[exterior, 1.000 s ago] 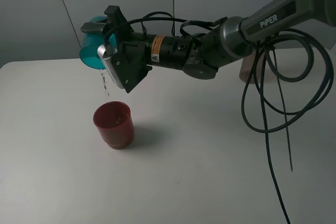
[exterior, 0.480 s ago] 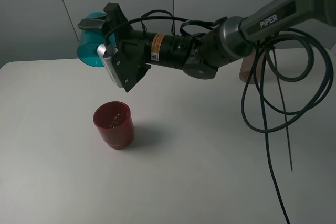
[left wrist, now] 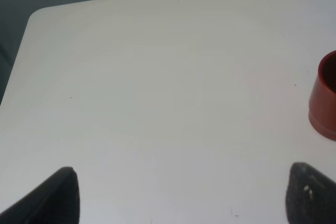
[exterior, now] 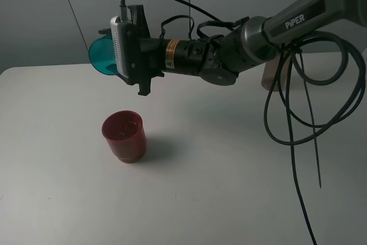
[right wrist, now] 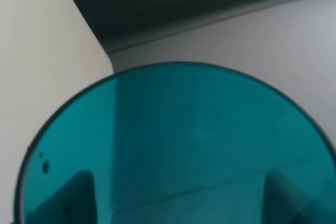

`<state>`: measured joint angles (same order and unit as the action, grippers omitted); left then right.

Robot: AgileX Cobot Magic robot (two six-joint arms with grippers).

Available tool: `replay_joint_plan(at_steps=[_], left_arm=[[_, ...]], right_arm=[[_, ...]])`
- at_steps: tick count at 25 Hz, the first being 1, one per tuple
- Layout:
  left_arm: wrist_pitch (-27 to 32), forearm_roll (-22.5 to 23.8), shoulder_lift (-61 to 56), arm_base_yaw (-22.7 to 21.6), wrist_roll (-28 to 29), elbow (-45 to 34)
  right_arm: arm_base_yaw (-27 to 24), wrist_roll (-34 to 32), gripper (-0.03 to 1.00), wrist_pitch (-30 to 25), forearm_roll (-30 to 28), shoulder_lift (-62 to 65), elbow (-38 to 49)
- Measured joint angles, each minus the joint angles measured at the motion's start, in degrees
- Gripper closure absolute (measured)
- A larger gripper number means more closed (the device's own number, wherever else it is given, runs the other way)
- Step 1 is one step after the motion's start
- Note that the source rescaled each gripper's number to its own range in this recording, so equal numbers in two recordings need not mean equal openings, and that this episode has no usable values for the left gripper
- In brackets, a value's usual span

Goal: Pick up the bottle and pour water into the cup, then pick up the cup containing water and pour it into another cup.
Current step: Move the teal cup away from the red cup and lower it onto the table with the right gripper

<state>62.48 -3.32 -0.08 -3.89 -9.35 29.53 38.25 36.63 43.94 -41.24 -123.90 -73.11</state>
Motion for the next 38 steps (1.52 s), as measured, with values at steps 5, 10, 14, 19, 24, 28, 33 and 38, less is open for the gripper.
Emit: replay_joint_plan(at_steps=[5, 10, 14, 19, 24, 28, 33, 38], left_arm=[[0.0, 0.0, 0.0, 0.0, 0.0, 0.0], [0.0, 0.0, 0.0, 0.0, 0.0, 0.0], [0.0, 0.0, 0.0, 0.0, 0.0, 0.0], [0.0, 0.0, 0.0, 0.0, 0.0, 0.0], [0.0, 0.0, 0.0, 0.0, 0.0, 0.0], [0.0, 0.0, 0.0, 0.0, 0.0, 0.0], [0.0, 0.0, 0.0, 0.0, 0.0, 0.0], [0.0, 0.0, 0.0, 0.0, -0.1, 0.0]], right_arm=[[0.0, -29.2, 0.91, -9.6, 1.8, 4.2, 0.0], [0.0, -40.1, 0.91, -17.4, 14.5, 8.8, 2.7], [-0.6, -40.7, 0.91, -20.8, 21.5, 12.4, 7.7], [-4.1, -41.0, 0.91, -15.1, 24.1, 16.1, 17.2], [-8.1, -41.1, 0.91, -4.4, 26.1, 17.8, 28.7], [-10.3, -41.3, 0.91, -2.9, 28.4, 17.9, 35.3], [-13.8, -41.4, 0.91, -0.7, 29.9, 18.0, 40.2], [-18.3, -41.4, 0.91, 0.0, 30.0, 17.4, 42.3]])
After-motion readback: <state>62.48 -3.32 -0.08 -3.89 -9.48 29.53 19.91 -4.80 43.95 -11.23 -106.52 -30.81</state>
